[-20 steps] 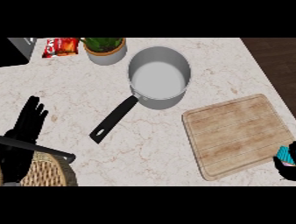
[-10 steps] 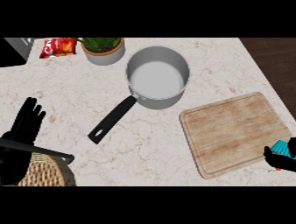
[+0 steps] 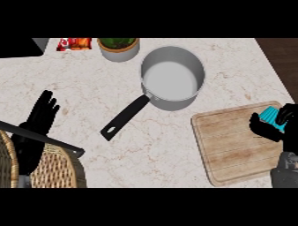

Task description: Pick the cupcake from the cutting board and place it in the pot

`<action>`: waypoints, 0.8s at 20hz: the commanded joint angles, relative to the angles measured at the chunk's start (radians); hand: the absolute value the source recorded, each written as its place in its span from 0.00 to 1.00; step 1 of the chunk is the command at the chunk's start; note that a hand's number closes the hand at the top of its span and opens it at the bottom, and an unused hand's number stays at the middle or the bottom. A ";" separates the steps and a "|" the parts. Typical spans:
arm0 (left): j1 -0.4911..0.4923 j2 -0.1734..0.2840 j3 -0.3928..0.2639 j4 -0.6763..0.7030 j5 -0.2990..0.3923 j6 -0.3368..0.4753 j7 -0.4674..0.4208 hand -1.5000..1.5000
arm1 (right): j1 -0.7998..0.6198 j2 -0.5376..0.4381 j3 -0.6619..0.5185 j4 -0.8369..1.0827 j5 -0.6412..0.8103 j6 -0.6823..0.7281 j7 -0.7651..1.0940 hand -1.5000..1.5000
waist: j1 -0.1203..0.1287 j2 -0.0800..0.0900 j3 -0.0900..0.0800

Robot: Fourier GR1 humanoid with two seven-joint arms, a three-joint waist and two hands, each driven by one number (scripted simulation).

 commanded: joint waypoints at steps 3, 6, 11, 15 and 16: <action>-0.033 -0.019 -0.037 0.023 0.007 -0.015 0.026 0.50 | -0.159 0.110 0.130 -0.138 0.260 0.070 0.251 1.00 | 0.071 0.007 0.005; -0.096 -0.027 -0.039 0.045 0.013 -0.017 0.039 0.50 | -0.270 0.115 0.192 -0.142 0.366 0.165 0.421 1.00 | 0.096 0.017 0.011; -0.139 -0.060 -0.086 0.078 -0.009 -0.011 0.051 0.50 | -0.454 0.116 0.286 -0.095 0.475 0.324 0.689 1.00 | 0.133 0.024 0.019; -0.166 -0.065 -0.080 0.082 0.006 -0.018 0.058 0.50 | -0.599 0.117 0.299 0.002 0.491 0.417 0.816 1.00 | 0.161 0.031 0.024; -0.174 -0.058 -0.078 0.097 0.006 -0.024 0.061 0.50 | -0.630 0.117 0.284 0.024 0.477 0.441 0.821 1.00 | 0.160 0.033 0.024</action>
